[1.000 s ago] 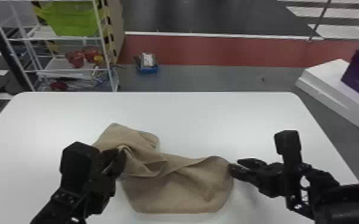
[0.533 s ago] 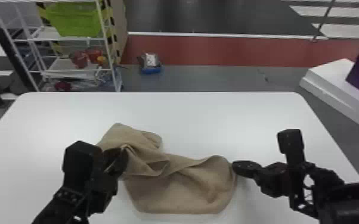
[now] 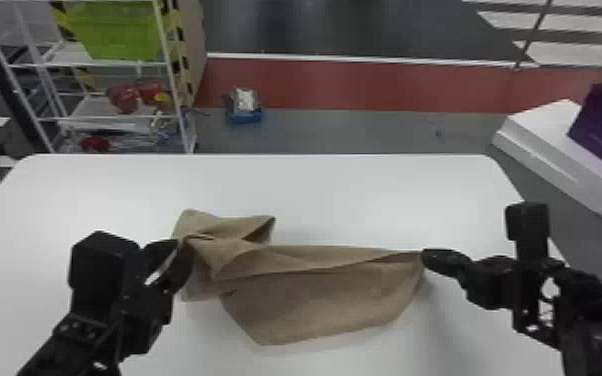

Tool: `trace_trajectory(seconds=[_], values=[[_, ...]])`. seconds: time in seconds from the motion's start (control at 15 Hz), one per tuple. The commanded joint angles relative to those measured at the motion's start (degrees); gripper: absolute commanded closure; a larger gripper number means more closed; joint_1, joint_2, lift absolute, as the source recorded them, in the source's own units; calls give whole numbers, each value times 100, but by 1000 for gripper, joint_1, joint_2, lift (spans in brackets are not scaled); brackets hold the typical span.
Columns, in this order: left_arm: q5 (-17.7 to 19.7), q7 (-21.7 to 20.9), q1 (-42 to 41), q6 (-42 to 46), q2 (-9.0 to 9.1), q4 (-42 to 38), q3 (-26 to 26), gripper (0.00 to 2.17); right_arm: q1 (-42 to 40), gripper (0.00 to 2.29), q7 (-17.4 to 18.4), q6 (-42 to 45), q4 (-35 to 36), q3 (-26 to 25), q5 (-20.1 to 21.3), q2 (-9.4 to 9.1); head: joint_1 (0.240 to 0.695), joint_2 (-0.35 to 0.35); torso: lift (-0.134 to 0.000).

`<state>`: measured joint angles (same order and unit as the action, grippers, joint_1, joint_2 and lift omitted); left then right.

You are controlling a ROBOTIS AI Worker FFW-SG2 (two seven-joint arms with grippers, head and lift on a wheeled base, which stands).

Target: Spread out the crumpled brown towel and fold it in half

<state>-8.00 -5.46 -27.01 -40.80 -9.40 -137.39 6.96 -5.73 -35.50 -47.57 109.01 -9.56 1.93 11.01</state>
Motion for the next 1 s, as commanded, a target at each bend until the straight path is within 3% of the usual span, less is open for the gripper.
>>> trace_trajectory(seconds=[0.0,0.2,0.53,0.6,0.8,0.93], values=[[-8,-61,-85,23,0,-131,-125,667,125,1447,-1,14,-135,-371,18,129,695,-88,-123],[-8,-96,-155,5,0,-236,-151,667,212,1447,-45,-179,-108,-687,-61,279,695,-150,-123],[45,-307,-498,164,-18,-377,-98,670,195,1447,-45,-249,-65,-626,-43,288,695,-190,-123],[45,-412,-647,410,-35,-341,33,670,195,1447,-45,-249,-73,-582,-8,279,695,-192,-123],[-43,-395,-893,2220,-97,133,455,701,169,1447,-45,-355,-65,-547,1,235,695,-225,-123],[-228,-254,-841,2466,-106,353,763,701,54,1447,-45,-460,102,-520,-87,200,695,-268,-123]])
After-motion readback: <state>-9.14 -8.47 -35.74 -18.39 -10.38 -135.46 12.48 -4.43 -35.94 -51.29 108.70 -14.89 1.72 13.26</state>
